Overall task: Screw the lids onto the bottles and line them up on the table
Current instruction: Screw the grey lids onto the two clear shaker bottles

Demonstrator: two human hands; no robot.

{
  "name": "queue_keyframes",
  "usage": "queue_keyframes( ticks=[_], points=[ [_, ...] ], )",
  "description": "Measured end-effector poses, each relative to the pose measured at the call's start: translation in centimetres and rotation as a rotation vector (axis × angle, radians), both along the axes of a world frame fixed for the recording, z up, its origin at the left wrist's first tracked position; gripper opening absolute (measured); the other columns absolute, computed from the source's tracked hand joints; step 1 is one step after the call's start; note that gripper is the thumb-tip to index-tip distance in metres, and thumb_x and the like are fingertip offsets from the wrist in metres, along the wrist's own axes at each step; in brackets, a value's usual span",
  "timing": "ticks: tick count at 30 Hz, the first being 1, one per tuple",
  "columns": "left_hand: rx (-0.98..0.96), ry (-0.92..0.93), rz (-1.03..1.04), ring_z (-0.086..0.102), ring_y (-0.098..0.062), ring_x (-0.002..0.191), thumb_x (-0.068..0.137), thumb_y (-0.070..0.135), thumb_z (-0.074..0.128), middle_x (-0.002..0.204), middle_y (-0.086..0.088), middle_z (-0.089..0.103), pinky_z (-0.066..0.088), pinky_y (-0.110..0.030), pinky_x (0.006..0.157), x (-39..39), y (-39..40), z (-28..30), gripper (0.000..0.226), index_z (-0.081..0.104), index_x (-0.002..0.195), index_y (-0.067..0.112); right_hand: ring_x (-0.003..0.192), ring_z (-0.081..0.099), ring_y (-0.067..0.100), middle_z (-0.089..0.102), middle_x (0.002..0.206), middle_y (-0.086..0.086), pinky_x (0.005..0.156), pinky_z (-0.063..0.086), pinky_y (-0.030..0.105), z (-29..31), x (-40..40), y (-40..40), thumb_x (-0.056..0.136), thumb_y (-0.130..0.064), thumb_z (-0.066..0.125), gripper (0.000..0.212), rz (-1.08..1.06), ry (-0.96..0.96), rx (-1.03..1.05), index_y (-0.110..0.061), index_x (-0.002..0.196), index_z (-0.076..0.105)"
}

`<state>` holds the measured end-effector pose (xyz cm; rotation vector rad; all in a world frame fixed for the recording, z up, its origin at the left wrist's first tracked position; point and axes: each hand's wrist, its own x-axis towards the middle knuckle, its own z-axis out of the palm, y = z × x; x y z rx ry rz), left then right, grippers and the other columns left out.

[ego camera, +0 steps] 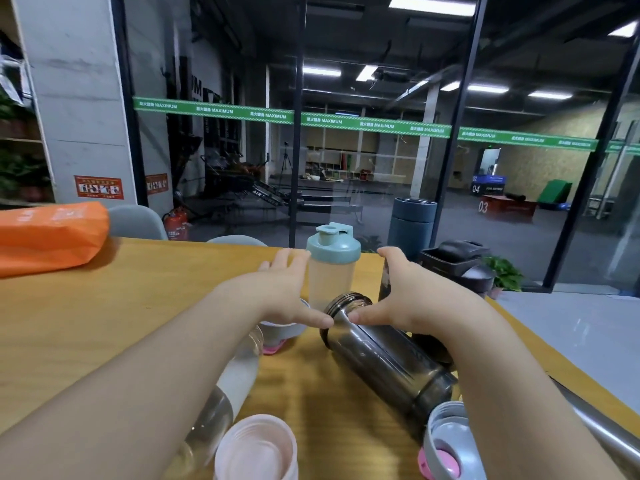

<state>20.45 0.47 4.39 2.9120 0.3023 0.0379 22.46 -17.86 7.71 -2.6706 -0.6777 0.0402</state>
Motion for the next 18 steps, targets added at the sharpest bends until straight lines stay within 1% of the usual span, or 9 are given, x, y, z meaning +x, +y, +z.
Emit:
queue_keyframes(
  ticks=[2, 5, 9, 12, 14, 16, 18],
  points=[
    [0.025, 0.039, 0.009, 0.010, -0.030, 0.146, 0.068, 0.069, 0.066, 0.159, 0.005, -0.007, 0.024, -0.050, 0.114, 0.6, 0.3, -0.4, 0.117, -0.006, 0.151, 0.028, 0.125, 0.047, 0.027, 0.041, 0.145, 0.006, 0.096, 0.042, 0.037, 0.0, 0.0, -0.2, 0.072, -0.049, 0.076, 0.101, -0.006, 0.045, -0.057, -0.022, 0.147, 0.015],
    [0.066, 0.103, 0.049, 0.019, -0.030, 0.143, 0.069, 0.069, 0.065, 0.158, -0.001, 0.007, 0.029, -0.049, 0.111, 1.6, 0.6, -0.7, 0.111, 0.005, 0.151, 0.024, 0.128, 0.046, 0.026, 0.041, 0.147, 0.002, 0.098, 0.040, 0.036, -0.2, 0.1, -0.6, 0.074, -0.052, 0.073, 0.096, 0.000, 0.087, -0.158, -0.024, 0.148, 0.019],
    [0.073, 0.224, 0.124, 0.033, -0.031, 0.137, 0.071, 0.071, 0.061, 0.157, -0.006, 0.012, 0.037, -0.047, 0.106, 2.7, 1.2, -0.7, 0.107, 0.010, 0.151, 0.022, 0.129, 0.045, 0.025, 0.042, 0.147, -0.001, 0.098, 0.039, 0.035, -0.5, 0.4, -0.9, 0.074, -0.055, 0.072, 0.094, 0.004, 0.113, -0.237, -0.025, 0.148, 0.023],
    [0.065, 0.276, 0.164, 0.042, -0.031, 0.130, 0.074, 0.070, 0.059, 0.153, -0.007, 0.029, 0.041, -0.044, 0.103, 3.4, 1.6, -0.9, 0.101, 0.018, 0.150, 0.019, 0.128, 0.046, 0.024, 0.042, 0.147, -0.001, 0.098, 0.039, 0.035, -0.4, 0.6, -1.1, 0.074, -0.059, 0.069, 0.093, 0.010, 0.118, -0.276, -0.026, 0.148, 0.024],
    [0.059, 0.293, 0.189, 0.043, -0.030, 0.129, 0.076, 0.070, 0.058, 0.151, -0.006, 0.036, 0.040, -0.042, 0.104, 3.7, 1.8, -1.2, 0.098, 0.020, 0.149, 0.017, 0.126, 0.047, 0.023, 0.044, 0.145, -0.001, 0.095, 0.040, 0.034, -0.4, 0.6, -1.2, 0.074, -0.061, 0.068, 0.090, 0.015, 0.124, -0.287, -0.027, 0.146, 0.026],
    [0.060, 0.299, 0.216, 0.042, -0.030, 0.130, 0.076, 0.070, 0.057, 0.150, -0.006, 0.036, 0.038, -0.042, 0.105, 3.8, 1.9, -1.5, 0.099, 0.019, 0.149, 0.016, 0.123, 0.048, 0.023, 0.047, 0.141, -0.001, 0.088, 0.040, 0.032, -0.4, 0.6, -1.2, 0.074, -0.062, 0.067, 0.085, 0.017, 0.129, -0.308, -0.027, 0.144, 0.031],
    [0.042, 0.294, 0.232, 0.041, -0.029, 0.131, 0.075, 0.071, 0.058, 0.150, -0.006, 0.036, 0.037, -0.041, 0.105, 3.8, 2.1, -1.7, 0.101, 0.019, 0.149, 0.015, 0.122, 0.048, 0.023, 0.047, 0.140, 0.000, 0.084, 0.039, 0.031, -0.5, 0.6, -1.2, 0.076, -0.061, 0.066, 0.083, 0.020, 0.138, -0.333, -0.026, 0.143, 0.033]
  ],
)
